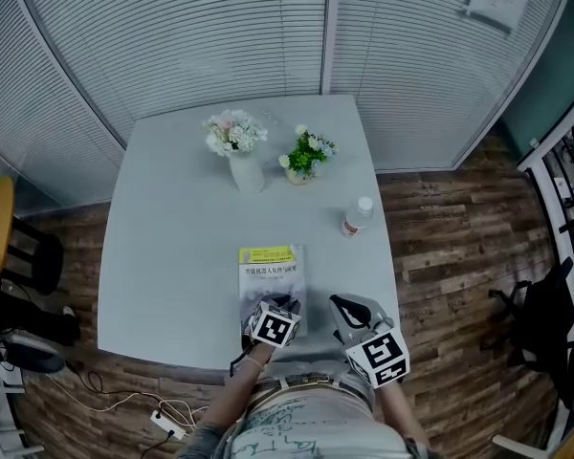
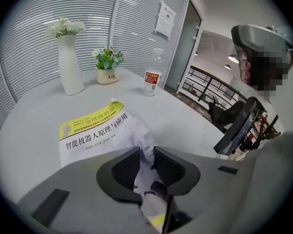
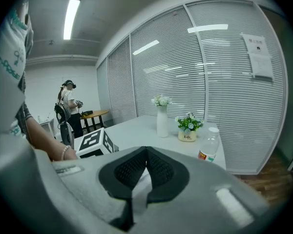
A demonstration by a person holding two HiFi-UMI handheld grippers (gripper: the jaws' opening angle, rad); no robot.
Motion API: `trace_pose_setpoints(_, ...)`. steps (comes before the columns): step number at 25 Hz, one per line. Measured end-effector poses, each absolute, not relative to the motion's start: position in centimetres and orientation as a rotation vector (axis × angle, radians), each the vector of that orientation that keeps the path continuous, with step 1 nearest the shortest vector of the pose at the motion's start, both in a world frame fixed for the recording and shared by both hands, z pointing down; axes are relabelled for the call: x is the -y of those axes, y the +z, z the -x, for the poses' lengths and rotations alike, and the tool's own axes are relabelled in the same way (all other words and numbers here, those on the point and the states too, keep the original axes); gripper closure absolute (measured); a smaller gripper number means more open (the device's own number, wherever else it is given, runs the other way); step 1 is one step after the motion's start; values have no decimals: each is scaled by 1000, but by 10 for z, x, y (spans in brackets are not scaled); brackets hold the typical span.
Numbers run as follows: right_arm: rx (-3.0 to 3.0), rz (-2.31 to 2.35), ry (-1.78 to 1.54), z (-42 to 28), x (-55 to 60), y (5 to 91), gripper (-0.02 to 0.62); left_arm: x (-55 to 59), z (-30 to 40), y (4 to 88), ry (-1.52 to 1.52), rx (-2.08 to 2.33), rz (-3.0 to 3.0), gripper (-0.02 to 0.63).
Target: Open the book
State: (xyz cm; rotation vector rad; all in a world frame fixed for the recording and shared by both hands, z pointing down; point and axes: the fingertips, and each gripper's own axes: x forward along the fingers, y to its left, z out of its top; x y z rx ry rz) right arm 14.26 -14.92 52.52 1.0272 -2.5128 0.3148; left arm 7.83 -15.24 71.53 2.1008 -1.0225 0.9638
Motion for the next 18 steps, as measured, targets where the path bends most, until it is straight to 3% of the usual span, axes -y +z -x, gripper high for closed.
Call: trace_pose_setpoints(18,2464,-1119,323,-126,150,526,594,149,-54,695,782,994,-2082,565)
